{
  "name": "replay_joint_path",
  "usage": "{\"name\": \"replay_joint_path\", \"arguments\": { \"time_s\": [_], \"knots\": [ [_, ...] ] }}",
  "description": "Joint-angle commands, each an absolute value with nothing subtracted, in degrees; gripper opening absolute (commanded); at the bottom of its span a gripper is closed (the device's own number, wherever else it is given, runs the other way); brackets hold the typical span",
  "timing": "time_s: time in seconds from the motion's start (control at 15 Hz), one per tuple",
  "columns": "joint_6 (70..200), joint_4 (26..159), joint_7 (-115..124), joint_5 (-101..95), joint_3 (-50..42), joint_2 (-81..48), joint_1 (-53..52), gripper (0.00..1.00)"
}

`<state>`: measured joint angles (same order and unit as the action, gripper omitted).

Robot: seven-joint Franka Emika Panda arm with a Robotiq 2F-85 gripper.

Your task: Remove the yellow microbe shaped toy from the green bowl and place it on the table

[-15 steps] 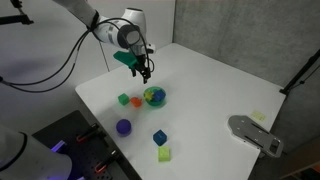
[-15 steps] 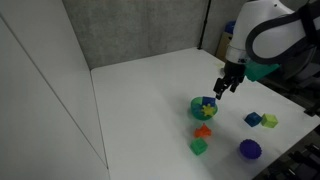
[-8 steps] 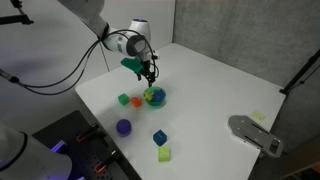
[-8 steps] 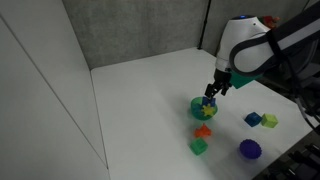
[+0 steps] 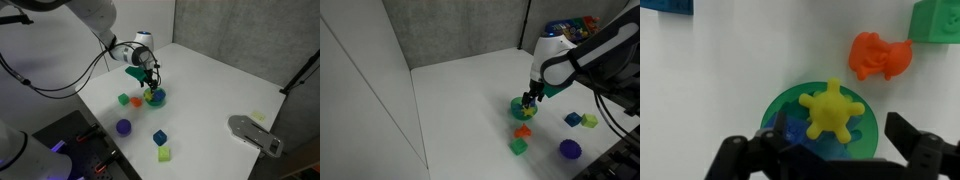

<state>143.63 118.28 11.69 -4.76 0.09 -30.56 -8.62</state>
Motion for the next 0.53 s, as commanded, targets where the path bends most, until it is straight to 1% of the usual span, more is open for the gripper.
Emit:
{"name": "replay_joint_path", "arguments": {
  "time_s": [0.0,0.07,0.13,0.27,0.4,0.47],
  "knots": [
    [143.9,116.0,13.1,-5.3,-0.7,-33.1,-9.6,1.0],
    [144.1,115.9,13.1,-5.5,-0.9,-33.6,-9.9,0.75],
    [144.2,115.9,13.2,-5.5,-1.0,-33.9,-10.1,0.74],
    [144.2,115.6,13.2,-5.6,-1.1,-34.4,-10.5,0.58],
    [143.9,115.6,13.4,-5.6,-1.4,-34.5,-10.8,0.4],
    [143.8,115.8,13.4,-5.4,-1.4,-34.2,-10.7,0.33]
  ]
}}
